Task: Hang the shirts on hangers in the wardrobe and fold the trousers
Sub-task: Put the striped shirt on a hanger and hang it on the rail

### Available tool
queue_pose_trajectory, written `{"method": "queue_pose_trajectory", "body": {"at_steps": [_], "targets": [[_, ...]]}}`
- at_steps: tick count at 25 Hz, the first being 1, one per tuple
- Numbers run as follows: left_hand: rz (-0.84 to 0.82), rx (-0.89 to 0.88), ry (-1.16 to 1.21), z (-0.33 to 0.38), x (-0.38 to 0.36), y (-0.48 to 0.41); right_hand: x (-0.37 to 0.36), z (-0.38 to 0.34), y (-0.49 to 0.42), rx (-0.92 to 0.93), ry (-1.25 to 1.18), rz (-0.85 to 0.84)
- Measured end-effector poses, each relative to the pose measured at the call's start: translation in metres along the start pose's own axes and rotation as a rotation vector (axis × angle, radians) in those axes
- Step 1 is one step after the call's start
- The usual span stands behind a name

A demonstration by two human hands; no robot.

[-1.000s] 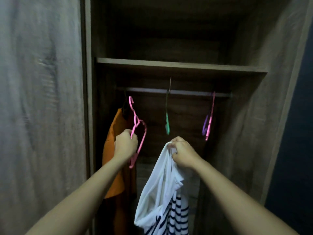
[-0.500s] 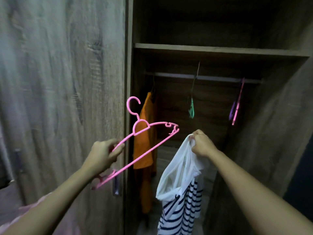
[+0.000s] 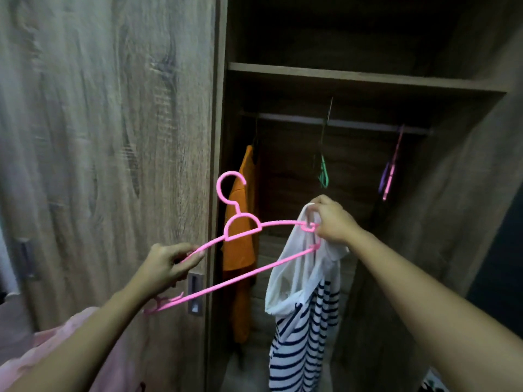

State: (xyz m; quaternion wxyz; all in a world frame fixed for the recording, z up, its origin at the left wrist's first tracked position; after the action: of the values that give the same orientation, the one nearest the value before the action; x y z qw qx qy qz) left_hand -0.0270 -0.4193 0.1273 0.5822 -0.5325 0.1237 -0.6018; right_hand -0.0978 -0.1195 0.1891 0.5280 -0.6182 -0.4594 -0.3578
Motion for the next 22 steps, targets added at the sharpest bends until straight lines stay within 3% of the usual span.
{"method": "queue_pose_trajectory", "body": {"at_steps": [3,6,9,11,13,14,16,18,20,22], "targets": [[-0.009,-0.104,0.050,0.013,-0.029,-0.015,0.005,-0.051,0.019,0.226,0.054,0.008],[0.098,-0.147,0.019,0.017,-0.035,-0.024,0.023,-0.059,0.025,0.332,0.077,0.113],[0.151,-0.210,-0.020,0.026,-0.032,-0.033,0.042,-0.051,0.034,0.468,0.156,0.342],[0.124,-0.233,-0.253,0.032,-0.034,-0.042,0.053,-0.047,0.041,0.464,0.188,0.489],[0.227,-0.193,-0.595,0.039,-0.032,-0.043,0.056,-0.047,0.043,0.458,0.186,0.531],[0.296,-0.176,-0.656,0.048,-0.036,-0.038,0.058,-0.047,0.043,0.464,0.176,0.544],[0.344,-0.271,-0.560,0.075,-0.070,-0.017,0.066,-0.046,0.042,0.469,0.143,0.588],[0.127,-0.250,-0.432,0.079,-0.127,0.000,0.082,-0.045,0.044,0.457,0.079,0.650],[-0.232,0.076,-0.289,0.035,-0.183,0.015,0.099,-0.041,0.047,0.442,0.008,0.675],[-0.489,0.301,-0.035,-0.006,-0.217,0.033,0.113,-0.030,0.054,0.442,-0.041,0.706]]}}
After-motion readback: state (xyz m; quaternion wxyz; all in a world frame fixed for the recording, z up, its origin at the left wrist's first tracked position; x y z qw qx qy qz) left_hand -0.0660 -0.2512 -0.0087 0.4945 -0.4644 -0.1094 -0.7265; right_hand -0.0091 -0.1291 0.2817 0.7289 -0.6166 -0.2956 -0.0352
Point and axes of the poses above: each hand's wrist, its own y-axis away from the middle knuckle, its own x-axis out of the back of the hand, z = x × y, the point moved 9 cm from there along -y, towards the middle knuckle, and after that the axes turned 11 degrees about -x, right-handed, at the moved point
